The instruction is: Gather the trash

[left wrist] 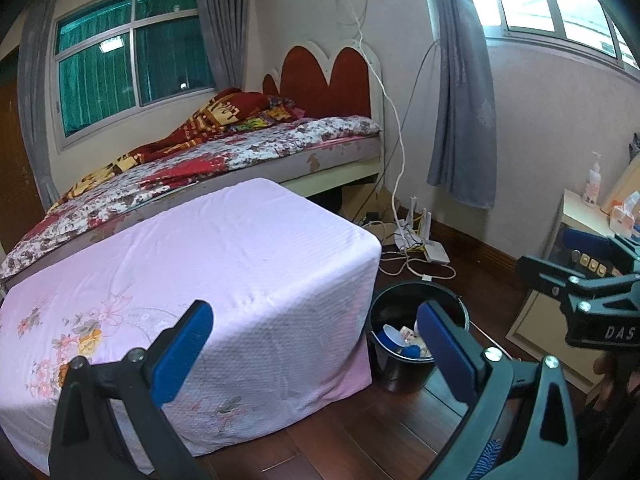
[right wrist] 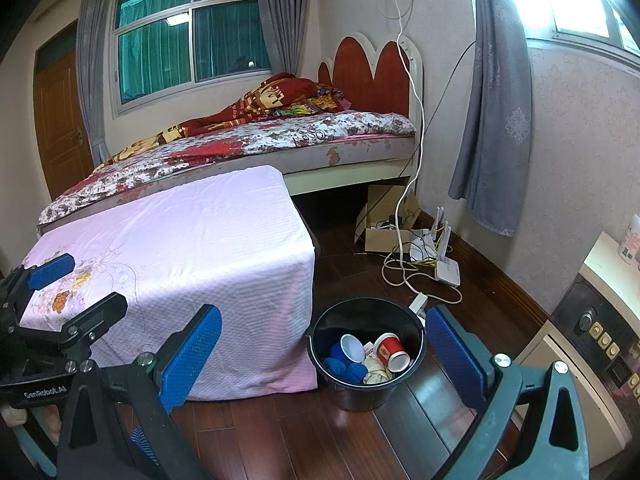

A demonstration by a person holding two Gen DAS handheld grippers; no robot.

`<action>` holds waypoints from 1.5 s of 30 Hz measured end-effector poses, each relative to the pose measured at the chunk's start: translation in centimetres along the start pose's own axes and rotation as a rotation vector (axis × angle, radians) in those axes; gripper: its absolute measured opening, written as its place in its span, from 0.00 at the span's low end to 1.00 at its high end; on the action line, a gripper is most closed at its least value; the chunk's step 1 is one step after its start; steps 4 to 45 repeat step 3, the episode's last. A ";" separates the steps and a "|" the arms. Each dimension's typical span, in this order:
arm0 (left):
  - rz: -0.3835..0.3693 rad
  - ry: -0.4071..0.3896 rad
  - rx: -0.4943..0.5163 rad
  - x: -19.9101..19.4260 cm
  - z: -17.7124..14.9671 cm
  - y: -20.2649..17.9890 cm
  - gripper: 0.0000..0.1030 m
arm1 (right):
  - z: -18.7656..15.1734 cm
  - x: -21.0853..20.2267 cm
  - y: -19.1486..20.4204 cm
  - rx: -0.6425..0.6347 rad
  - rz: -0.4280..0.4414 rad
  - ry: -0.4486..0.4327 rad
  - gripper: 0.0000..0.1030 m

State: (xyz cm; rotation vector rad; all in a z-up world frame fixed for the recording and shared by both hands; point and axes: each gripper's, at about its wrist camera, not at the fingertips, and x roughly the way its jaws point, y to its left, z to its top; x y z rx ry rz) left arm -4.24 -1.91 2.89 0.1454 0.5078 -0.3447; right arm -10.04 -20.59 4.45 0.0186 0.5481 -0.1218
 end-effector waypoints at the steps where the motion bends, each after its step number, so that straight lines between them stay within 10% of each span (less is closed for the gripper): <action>1: -0.006 0.003 -0.001 0.1 0.0 0.1 0.99 | 0.0 0.0 0.1 0.001 0.000 -0.001 1.00; 45: -0.007 0.007 -0.005 0.2 0.0 0.2 0.99 | -0.1 0.1 0.0 0.001 0.001 0.000 1.00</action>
